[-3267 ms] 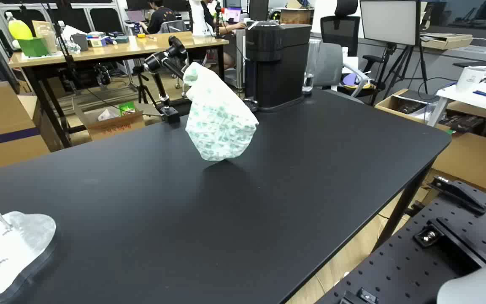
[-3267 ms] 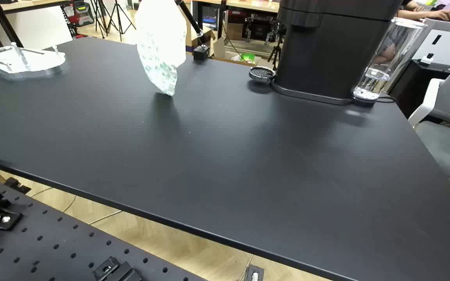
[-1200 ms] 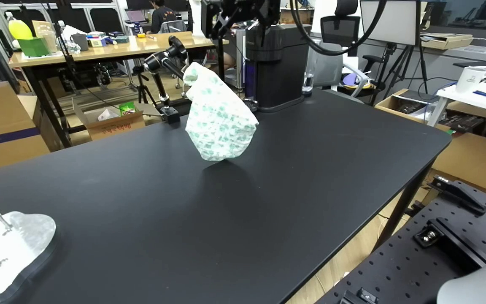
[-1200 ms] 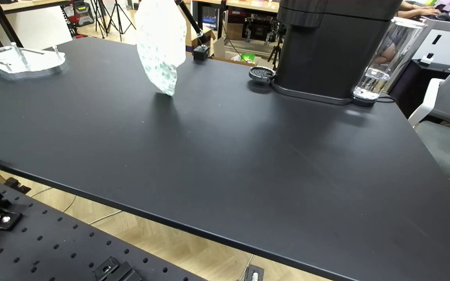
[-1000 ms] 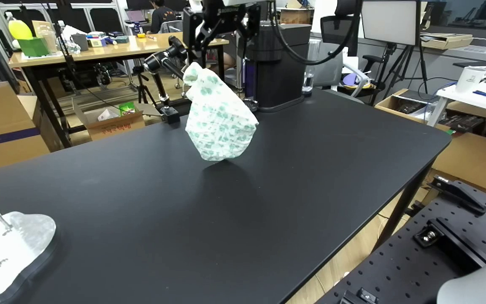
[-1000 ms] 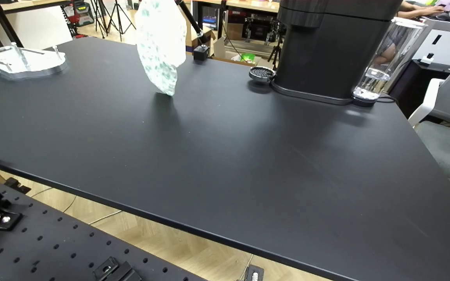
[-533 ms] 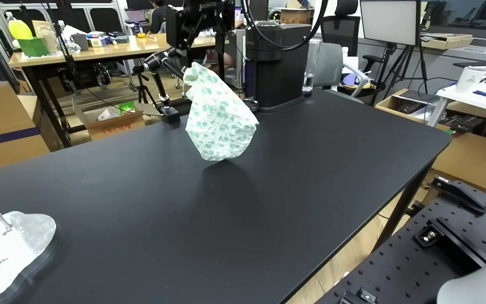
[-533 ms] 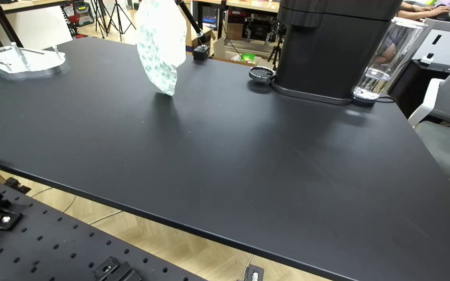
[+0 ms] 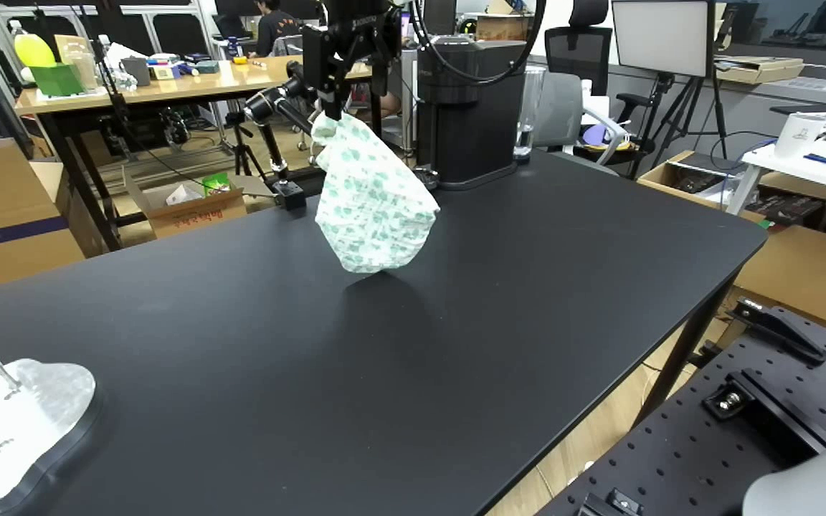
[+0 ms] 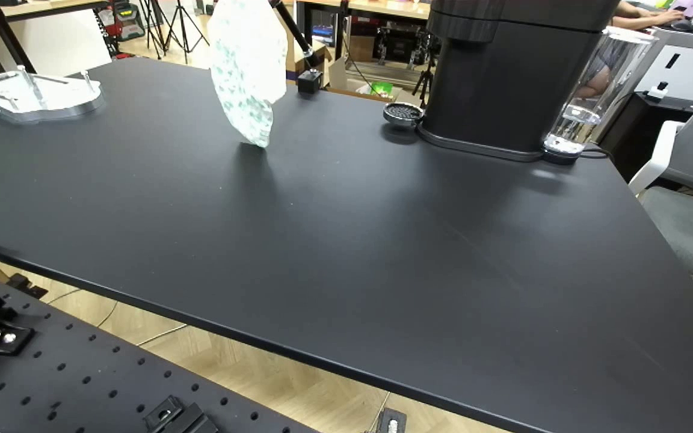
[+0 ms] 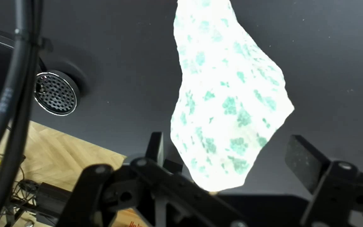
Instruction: Put the towel on the table
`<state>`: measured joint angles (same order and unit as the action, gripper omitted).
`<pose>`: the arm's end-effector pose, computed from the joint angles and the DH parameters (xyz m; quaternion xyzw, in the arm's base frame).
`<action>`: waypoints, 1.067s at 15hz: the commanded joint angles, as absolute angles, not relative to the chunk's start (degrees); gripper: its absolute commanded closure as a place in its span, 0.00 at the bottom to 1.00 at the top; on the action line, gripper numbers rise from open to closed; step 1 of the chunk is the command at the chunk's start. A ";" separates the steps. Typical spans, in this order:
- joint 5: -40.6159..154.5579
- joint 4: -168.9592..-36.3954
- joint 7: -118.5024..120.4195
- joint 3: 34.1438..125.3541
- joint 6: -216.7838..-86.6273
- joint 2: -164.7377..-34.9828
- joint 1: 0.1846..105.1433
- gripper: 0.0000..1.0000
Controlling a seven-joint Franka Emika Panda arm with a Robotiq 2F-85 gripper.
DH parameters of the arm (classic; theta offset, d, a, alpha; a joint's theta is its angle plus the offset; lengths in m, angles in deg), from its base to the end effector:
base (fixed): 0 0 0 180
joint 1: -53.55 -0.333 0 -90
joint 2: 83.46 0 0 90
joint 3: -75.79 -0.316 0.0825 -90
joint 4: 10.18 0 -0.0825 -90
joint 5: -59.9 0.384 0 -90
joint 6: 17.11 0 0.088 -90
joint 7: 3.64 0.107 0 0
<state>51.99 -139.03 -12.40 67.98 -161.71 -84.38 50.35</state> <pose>0.5376 0.1058 0.3845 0.9660 0.2195 0.1298 0.0433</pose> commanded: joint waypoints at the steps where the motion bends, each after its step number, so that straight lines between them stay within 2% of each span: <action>1: 53.65 -136.15 -14.40 68.95 -161.88 -87.09 49.64 0.27; 3: 55.25 -135.37 -14.86 68.80 -162.30 -87.79 49.65 0.30; 6: 57.67 -134.48 -15.86 68.57 -162.17 -88.07 49.60 0.55; 12: 61.16 -134.14 -15.66 68.31 -161.21 -87.79 49.15 0.95; 14: 62.80 -134.42 -14.97 68.33 -160.62 -87.41 49.07 1.00; 16: 64.88 -135.06 -14.01 68.34 -160.25 -86.34 49.07 1.00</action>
<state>62.23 -135.45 -15.38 68.03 -162.21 -87.61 49.47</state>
